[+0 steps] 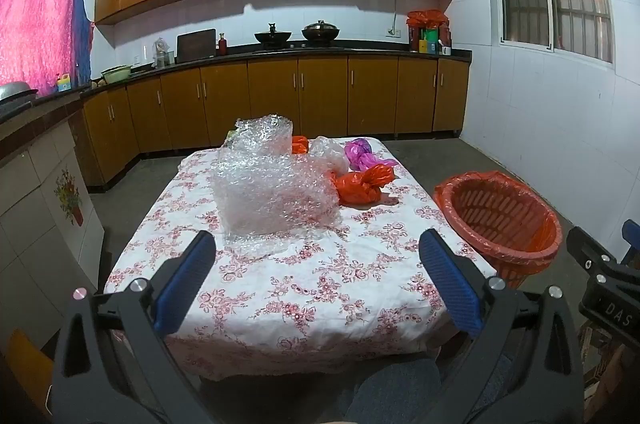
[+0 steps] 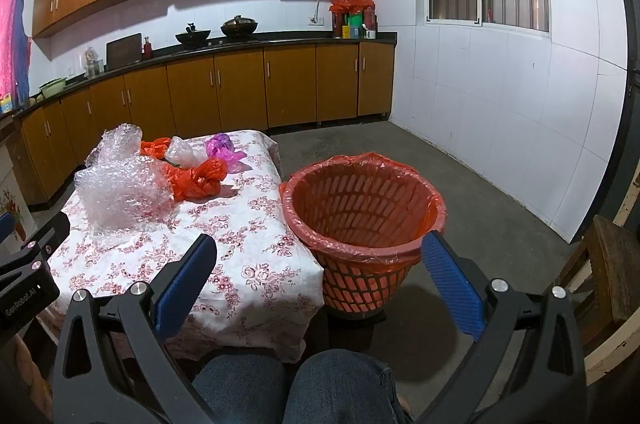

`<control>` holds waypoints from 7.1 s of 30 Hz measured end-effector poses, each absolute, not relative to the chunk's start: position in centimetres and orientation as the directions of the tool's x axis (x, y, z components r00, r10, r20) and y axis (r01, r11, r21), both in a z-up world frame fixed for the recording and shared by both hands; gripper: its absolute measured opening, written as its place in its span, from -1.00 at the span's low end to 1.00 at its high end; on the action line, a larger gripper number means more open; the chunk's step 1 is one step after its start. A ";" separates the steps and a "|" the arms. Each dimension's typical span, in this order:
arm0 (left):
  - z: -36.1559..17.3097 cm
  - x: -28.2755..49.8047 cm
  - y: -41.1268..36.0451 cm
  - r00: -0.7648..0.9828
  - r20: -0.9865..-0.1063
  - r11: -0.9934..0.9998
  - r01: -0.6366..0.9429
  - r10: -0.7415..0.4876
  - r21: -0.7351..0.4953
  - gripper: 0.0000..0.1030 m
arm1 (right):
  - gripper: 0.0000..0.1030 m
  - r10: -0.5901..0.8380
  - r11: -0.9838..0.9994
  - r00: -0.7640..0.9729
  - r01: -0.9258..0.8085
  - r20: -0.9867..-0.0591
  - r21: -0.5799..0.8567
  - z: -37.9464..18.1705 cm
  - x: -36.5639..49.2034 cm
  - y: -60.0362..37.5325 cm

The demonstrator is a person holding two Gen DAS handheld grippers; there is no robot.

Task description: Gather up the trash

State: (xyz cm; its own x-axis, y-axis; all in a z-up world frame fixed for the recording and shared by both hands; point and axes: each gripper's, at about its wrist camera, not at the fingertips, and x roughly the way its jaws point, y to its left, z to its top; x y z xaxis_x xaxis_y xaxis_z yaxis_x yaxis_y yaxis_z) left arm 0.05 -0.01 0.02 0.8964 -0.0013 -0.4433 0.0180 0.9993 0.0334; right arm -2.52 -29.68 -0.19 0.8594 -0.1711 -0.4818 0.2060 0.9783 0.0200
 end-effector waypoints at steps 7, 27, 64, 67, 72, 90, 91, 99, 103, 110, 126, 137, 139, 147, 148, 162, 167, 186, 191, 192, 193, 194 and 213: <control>0.0 0.1 0.0 0.896 -0.443 0.999 0.017 -0.001 0.032 0.93 | 0.97 -0.172 0.978 0.860 0.206 -0.481 0.020 -0.1 -2.5 -29.7; 0.0 0.0 0.0 0.897 -0.443 0.999 0.017 -0.002 0.031 0.93 | 0.97 -0.172 0.978 0.860 0.206 -0.480 0.019 0.1 -2.4 -29.6; 0.0 0.0 0.0 0.897 -0.443 0.999 0.018 -0.002 0.030 0.93 | 0.97 -0.172 0.978 0.861 0.206 -0.478 0.018 0.2 -2.5 -29.6; 0.0 0.0 0.0 0.897 -0.443 0.999 0.018 -0.002 0.031 0.93 | 0.97 -0.172 0.978 0.861 0.206 -0.479 0.019 0.2 -2.5 -29.6; 0.0 0.0 0.0 0.896 -0.443 0.999 0.017 -0.002 0.030 0.93 | 0.97 -0.173 0.978 0.861 0.206 -0.479 0.018 0.2 -2.4 -29.6; -2.1 3.8 3.6 0.864 -0.499 0.998 -0.066 0.066 0.017 0.93 | 0.97 -0.159 0.981 0.844 0.195 -0.512 0.018 -1.4 1.1 -30.0; -2.3 4.3 4.0 0.863 -0.500 0.997 -0.075 0.072 0.015 0.93 | 0.97 -0.157 0.981 0.843 0.193 -0.514 0.016 -1.5 1.5 -29.9; -2.7 10.5 8.5 0.857 -0.494 0.986 -0.164 0.146 0.007 0.93 | 0.97 -0.088 0.992 0.844 0.120 -0.529 0.027 -2.5 8.2 -28.1; -3.1 13.6 10.5 0.853 -0.490 0.978 -0.206 0.181 0.002 0.93 | 0.96 -0.009 0.996 0.835 0.056 -0.550 0.069 -3.2 13.3 -26.6; -3.9 18.5 12.4 0.845 -0.495 0.973 -0.230 0.203 0.007 0.93 | 0.68 0.087 0.992 0.798 -0.014 -0.597 0.125 -5.1 22.1 -24.6; -7.1 24.7 11.8 0.816 -0.572 0.996 -0.068 0.086 0.051 0.24 | 0.00 0.214 0.976 0.671 -0.120 -0.710 0.180 -9.8 29.2 -22.0; -6.6 23.4 11.1 0.827 -0.562 0.999 -0.035 0.036 0.013 -0.87 | -0.91 0.252 0.968 0.676 -0.169 -0.693 0.187 -8.8 28.1 -21.5; -6.3 22.9 10.9 0.834 -0.551 0.999 -0.032 0.035 0.015 -0.89 | -0.94 0.249 0.968 0.688 -0.171 -0.682 0.181 -8.4 27.4 -21.6; -4.2 20.9 10.5 0.860 -0.509 1.000 -0.014 0.012 0.000 -0.91 | -0.95 0.227 0.974 0.728 -0.158 -0.647 0.164 -6.5 25.3 -22.8; -4.0 20.6 10.4 0.863 -0.505 1.000 -0.012 0.009 -0.002 -0.91 | -0.95 0.225 0.974 0.731 -0.156 -0.644 0.163 -6.3 25.0 -22.9; 0.4 18.1 6.8 0.902 -0.425 0.997 0.072 -0.072 -0.016 -0.92 | -0.95 0.166 0.984 0.786 -0.089 -0.595 0.157 -2.8 21.4 -27.6; 1.6 18.0 4.5 0.909 -0.400 0.992 0.123 -0.119 -0.014 -0.92 | -0.95 0.126 0.987 0.802 -0.046 -0.584 0.151 -2.0 20.4 -30.2; 3.0 20.5 -6.4 0.847 -0.372 0.923 0.378 -0.378 -0.077 -0.92 | -0.95 -0.089 0.982 0.801 0.171 -0.592 0.084 -1.5 17.8 -40.4; 2.7 21.4 -9.8 0.800 -0.380 0.882 0.455 -0.465 -0.120 -0.92 | -0.95 -0.134 0.973 0.788 0.221 -0.601 0.072 -1.5 17.2 -42.4; 2.6 21.3 -10.2 0.790 -0.382 0.874 0.469 -0.480 -0.128 -0.92 | -0.95 -0.141 0.971 0.785 0.230 -0.603 0.072 -1.6 17.1 -42.9; 2.5 21.5 -10.9 0.780 -0.385 0.866 0.482 -0.493 -0.133 -0.92 | -0.95 -0.147 0.969 0.783 0.238 -0.604 0.073 -1.6 17.0 -43.2; 2.3 21.5 -11.6 0.772 -0.387 0.859 0.495 -0.505 -0.135 -0.92 | -0.95 -0.151 0.967 0.782 0.244 -0.605 0.074 -1.7 16.9 -43.6; -3.5 24.7 -19.2 0.669 -0.498 0.815 0.559 -0.551 -0.152 -0.42 | -0.67 -0.137 0.958 0.765 0.263 -0.630 0.111 -3.5 16.9 -47.4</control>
